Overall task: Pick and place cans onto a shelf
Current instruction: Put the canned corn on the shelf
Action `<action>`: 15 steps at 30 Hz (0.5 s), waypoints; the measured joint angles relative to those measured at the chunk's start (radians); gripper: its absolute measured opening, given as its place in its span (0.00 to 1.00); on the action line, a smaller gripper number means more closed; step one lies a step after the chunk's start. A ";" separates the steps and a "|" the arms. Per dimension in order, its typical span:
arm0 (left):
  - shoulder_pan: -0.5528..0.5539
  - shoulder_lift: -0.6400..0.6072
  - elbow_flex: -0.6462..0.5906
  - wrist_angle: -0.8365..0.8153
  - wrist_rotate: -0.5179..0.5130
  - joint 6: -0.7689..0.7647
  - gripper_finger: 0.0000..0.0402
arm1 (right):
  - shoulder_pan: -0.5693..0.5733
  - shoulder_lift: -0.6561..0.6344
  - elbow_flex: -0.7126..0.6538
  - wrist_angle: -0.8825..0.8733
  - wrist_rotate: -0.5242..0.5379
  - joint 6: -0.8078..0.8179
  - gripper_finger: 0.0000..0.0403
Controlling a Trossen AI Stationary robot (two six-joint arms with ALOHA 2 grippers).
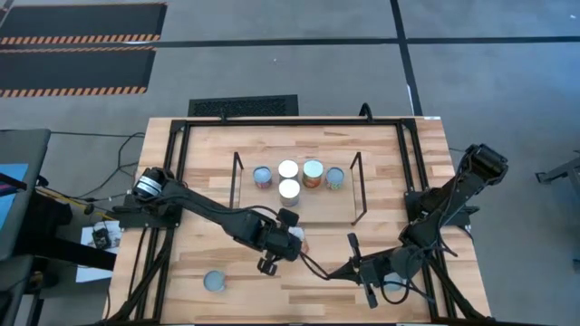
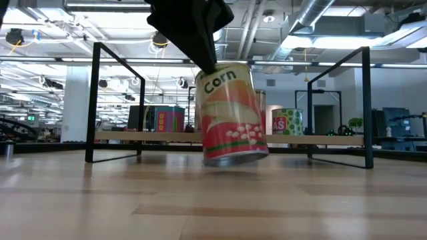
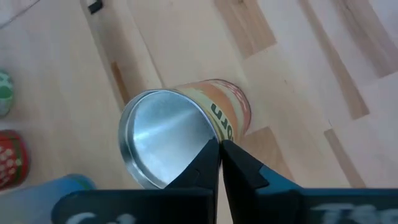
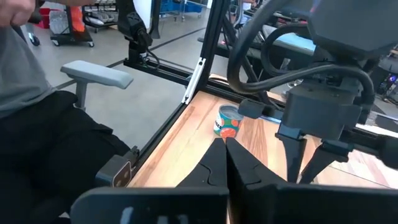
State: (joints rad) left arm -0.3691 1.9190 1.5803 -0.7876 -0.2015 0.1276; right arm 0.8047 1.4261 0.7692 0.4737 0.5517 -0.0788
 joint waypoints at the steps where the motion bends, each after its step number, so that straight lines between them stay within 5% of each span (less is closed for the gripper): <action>1: 0.003 0.000 0.000 0.000 0.008 -0.001 0.01 | 0.000 0.000 0.000 0.000 0.000 0.000 0.01; 15: 0.012 -0.001 0.000 0.059 0.007 0.021 0.13 | 0.000 0.000 0.000 -0.001 0.000 0.003 0.01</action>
State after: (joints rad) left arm -0.3573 1.9185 1.5799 -0.7283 -0.1945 0.1486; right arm 0.8047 1.4261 0.7692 0.4728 0.5514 -0.0762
